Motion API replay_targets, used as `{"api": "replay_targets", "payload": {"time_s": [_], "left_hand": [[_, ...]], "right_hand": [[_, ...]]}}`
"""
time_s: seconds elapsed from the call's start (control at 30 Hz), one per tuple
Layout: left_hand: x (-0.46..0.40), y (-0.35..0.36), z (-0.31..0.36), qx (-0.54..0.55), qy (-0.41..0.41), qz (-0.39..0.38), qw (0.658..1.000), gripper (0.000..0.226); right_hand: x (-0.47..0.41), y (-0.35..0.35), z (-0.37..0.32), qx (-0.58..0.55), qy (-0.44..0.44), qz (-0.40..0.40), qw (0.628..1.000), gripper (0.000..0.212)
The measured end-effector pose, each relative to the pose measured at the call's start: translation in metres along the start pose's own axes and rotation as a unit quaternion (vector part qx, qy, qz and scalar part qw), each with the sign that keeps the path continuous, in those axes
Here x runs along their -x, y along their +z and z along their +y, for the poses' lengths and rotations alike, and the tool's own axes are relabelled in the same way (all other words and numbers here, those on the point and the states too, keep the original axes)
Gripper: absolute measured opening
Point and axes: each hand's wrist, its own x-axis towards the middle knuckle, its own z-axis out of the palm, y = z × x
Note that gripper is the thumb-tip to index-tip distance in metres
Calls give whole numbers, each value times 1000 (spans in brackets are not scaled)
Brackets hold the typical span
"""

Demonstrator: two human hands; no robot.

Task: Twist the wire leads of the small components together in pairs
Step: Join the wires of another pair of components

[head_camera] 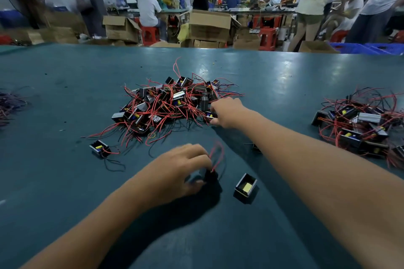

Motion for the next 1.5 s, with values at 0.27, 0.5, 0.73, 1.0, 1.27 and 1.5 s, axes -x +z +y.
{"api": "replay_targets", "payload": {"time_s": [0.27,0.5,0.73,1.0,1.27,1.5], "left_hand": [[10,2,-5,189,-123,-28,974,5],[6,9,5,114,-197,-23,973,27],[6,8,3,141,-252,29,957,19],[11,1,-7,184,-224,30,957,21],[-1,5,36,247,-45,30,967,27],[-12,13,71,175,39,51,982,26]], "right_hand": [[24,-16,17,-150,28,35,988,36],[139,-91,29,-368,66,171,912,21],[247,-38,-12,-603,14,-200,772,21],[216,-13,6,-362,134,52,921,19],[266,-5,12,-67,109,13,992,41],[282,1,-18,-519,84,74,847,16]]}}
